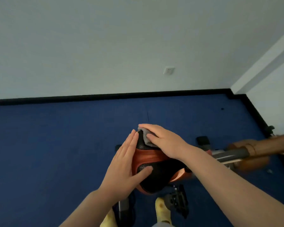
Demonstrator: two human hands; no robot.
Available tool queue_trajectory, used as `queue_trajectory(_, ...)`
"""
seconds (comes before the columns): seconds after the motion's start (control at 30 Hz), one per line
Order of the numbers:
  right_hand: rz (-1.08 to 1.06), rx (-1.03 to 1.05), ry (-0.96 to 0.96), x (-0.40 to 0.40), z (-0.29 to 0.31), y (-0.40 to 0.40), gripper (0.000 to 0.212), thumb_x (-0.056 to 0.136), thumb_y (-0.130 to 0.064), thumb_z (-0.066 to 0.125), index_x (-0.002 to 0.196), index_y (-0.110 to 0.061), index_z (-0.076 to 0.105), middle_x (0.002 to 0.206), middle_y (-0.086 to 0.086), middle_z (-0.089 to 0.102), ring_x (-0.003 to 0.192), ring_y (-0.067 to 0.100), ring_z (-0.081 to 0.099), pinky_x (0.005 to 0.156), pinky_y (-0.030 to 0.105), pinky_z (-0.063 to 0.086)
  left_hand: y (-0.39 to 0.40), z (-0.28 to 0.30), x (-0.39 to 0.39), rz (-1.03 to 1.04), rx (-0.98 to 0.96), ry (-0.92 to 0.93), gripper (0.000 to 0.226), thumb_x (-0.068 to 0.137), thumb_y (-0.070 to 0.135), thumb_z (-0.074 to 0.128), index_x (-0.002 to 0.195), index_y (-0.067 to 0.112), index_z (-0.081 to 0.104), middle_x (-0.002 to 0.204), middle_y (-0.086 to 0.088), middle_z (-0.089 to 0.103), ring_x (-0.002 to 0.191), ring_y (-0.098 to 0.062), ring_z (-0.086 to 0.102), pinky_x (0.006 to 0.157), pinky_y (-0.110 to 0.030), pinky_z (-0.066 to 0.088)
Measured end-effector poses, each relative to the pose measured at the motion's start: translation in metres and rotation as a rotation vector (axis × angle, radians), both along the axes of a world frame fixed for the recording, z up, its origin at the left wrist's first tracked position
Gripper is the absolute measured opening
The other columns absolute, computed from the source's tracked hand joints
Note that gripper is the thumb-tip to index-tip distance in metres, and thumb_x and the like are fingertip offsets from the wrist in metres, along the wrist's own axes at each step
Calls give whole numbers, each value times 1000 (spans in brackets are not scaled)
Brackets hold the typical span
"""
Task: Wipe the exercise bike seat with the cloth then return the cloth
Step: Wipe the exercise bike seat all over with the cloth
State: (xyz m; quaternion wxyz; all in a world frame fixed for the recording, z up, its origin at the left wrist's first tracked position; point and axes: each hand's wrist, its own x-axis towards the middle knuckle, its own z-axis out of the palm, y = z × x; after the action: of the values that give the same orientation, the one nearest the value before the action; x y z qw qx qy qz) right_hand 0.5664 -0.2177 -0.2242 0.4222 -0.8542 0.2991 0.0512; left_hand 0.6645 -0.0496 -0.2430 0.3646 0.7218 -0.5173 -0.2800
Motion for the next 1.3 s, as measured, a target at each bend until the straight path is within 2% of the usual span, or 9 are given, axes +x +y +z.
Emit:
queue_trajectory(0.1, -67, -158, -7, 17, 4, 19, 37, 100, -32, 38, 134, -43, 48, 142, -20, 48, 130, 7, 43, 107, 43, 35, -1, 0, 3, -53, -52, 58, 93, 79, 59, 56, 147, 39, -5, 154, 28, -4, 142, 5, 1, 115, -42, 23)
queue_trajectory(0.23, -126, -301, 6, -25, 4, 32, 47, 98, -36, 39, 145, -42, 34, 145, -17, 45, 132, 7, 42, 107, 39, 33, -1, -4, 6, -65, -16, 27, 95, 76, 63, 53, 146, 41, -8, 151, 32, -12, 141, 6, -4, 117, -37, 19)
queue_trajectory(0.33, -261, -369, 107, -47, -1, 29, 47, 96, -41, 34, 142, -38, 41, 134, -12, 57, 123, 13, 50, 106, 38, 32, -9, -3, 7, -104, -19, -36, 94, 75, 60, 51, 148, 36, -3, 153, 27, -12, 142, 3, -7, 117, -34, 13)
queue_trajectory(0.47, -323, -399, 254, -14, -2, 25, 39, 101, -39, 29, 133, -33, 50, 129, -2, 61, 119, 22, 55, 98, 42, 32, -26, 0, -3, -107, -60, -151, 85, 77, 53, 44, 149, 22, 12, 157, 12, 5, 143, -3, -8, 118, -38, 8)
queue_trajectory(0.6, -249, -377, 157, -20, 0, 29, 42, 101, -40, 29, 139, -32, 44, 136, -5, 57, 122, 20, 53, 100, 42, 35, -35, 1, -18, 33, -64, -125, 71, 85, 50, 33, 148, 20, 20, 156, 8, 18, 143, -3, -2, 118, -42, 12)
queue_trajectory(0.8, -204, -424, 294, -63, 5, 2, 39, 102, -38, 26, 109, -26, 63, 111, -4, 69, 104, 22, 61, 89, 40, 36, -39, 1, -24, 105, 4, -252, 62, 91, 47, 19, 147, 20, 26, 154, 10, 23, 143, -4, 6, 118, -36, 14)
queue_trajectory(0.97, -195, -477, 86, -22, -6, 37, 47, 101, -39, 25, 145, -29, 40, 141, -6, 55, 121, 17, 55, 100, 39, 38, -40, -1, -25, 156, -24, -204, 54, 94, 40, 22, 144, 22, 32, 150, 13, 29, 141, -1, 12, 117, -35, 18)
queue_trajectory(1.1, -119, -495, 36, -54, -7, 32, 50, 99, -40, 26, 148, -30, 34, 140, -9, 54, 122, 13, 51, 103, 36, 36, -39, -1, -24, 157, -39, -164, 54, 94, 43, 21, 143, 24, 34, 150, 16, 29, 140, 4, 10, 116, -31, 15)
queue_trajectory(1.3, -254, -522, 98, -48, -9, 41, 53, 97, -41, 20, 146, -29, 38, 139, -9, 55, 128, 13, 47, 113, 38, 26, -40, -2, -26, 206, -60, -119, 55, 93, 43, 23, 144, 25, 33, 150, 18, 26, 140, 6, 9, 113, -24, 12)
